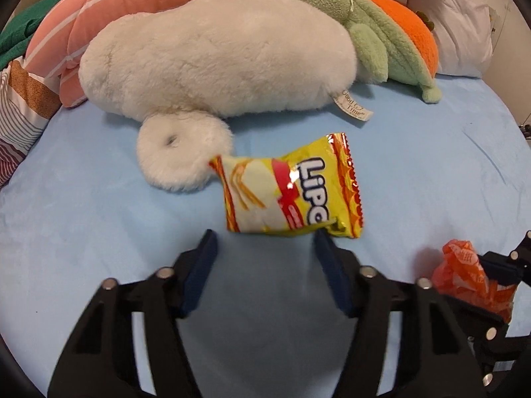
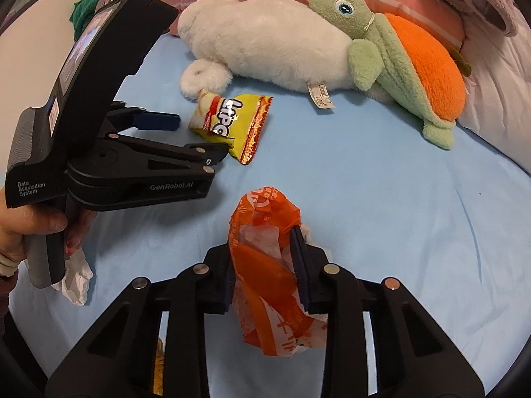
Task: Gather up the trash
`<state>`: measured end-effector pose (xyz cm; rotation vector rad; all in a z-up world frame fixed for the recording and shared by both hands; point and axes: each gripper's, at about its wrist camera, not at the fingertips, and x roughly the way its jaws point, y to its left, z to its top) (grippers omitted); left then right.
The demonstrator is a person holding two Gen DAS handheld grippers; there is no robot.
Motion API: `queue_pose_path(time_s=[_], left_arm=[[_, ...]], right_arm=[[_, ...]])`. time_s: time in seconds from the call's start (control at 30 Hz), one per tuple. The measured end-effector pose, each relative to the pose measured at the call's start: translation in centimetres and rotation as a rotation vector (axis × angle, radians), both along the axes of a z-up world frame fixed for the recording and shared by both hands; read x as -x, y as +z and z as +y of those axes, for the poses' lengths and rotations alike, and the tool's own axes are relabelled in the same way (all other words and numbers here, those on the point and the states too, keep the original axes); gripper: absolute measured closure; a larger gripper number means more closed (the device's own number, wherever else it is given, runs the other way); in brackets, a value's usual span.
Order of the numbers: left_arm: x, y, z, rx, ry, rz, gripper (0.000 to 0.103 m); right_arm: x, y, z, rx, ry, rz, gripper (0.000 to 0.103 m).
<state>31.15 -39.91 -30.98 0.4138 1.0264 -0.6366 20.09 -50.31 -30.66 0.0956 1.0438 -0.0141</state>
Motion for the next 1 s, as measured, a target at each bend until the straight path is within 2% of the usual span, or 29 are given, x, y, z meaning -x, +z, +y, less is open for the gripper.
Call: queue_pose_path(time_s=[0.07, 0.13, 0.37, 0.63, 0.7, 0.9, 0.93, 0.97, 1.0], left_arm=[[-0.1, 0.2, -0.3, 0.013, -0.006, 0.008, 0.081], [-0.2, 0.5, -0.7, 0.013, -0.017, 0.001, 0.093], [-0.3, 1.0, -0.9, 0.058, -0.037, 0.028, 0.101], [-0.4, 1.3, 0.0, 0.094, -0.06, 0.043, 0.102], [-0.6, 1.3, 0.3, 0.077, -0.05, 0.052, 0.099], [-0.8, 1.9, 0.3, 0.05, -0.065, -0.001, 0.095], [-1.0, 1.9, 0.1, 0.051, -0.068, 0.001, 0.082], [-1.2, 2.0, 0.0, 0.057, -0.07, 0.0, 0.05], [-1.2, 2.2, -0.1, 0.069, -0.067, -0.016, 0.032]], right_arm=[[0.1, 0.2, -0.1, -0.006, -0.002, -0.007, 0.076], [0.2, 0.3, -0.3, -0.012, -0.005, -0.012, 0.076], [0.9, 1.3, -0.9, -0.018, -0.015, -0.031, 0.076], [1.3, 1.5, -1.4, -0.038, -0.033, -0.035, 0.076], [1.4, 1.3, -1.5, -0.043, -0.034, -0.035, 0.076], [1.2, 1.1, -1.9, -0.055, -0.045, -0.036, 0.076], [1.1, 1.1, -2.0, -0.056, -0.047, -0.037, 0.076], [1.1, 1.0, -2.0, -0.059, -0.049, -0.037, 0.076], [1.1, 1.0, -2.1, -0.062, -0.052, -0.038, 0.076]])
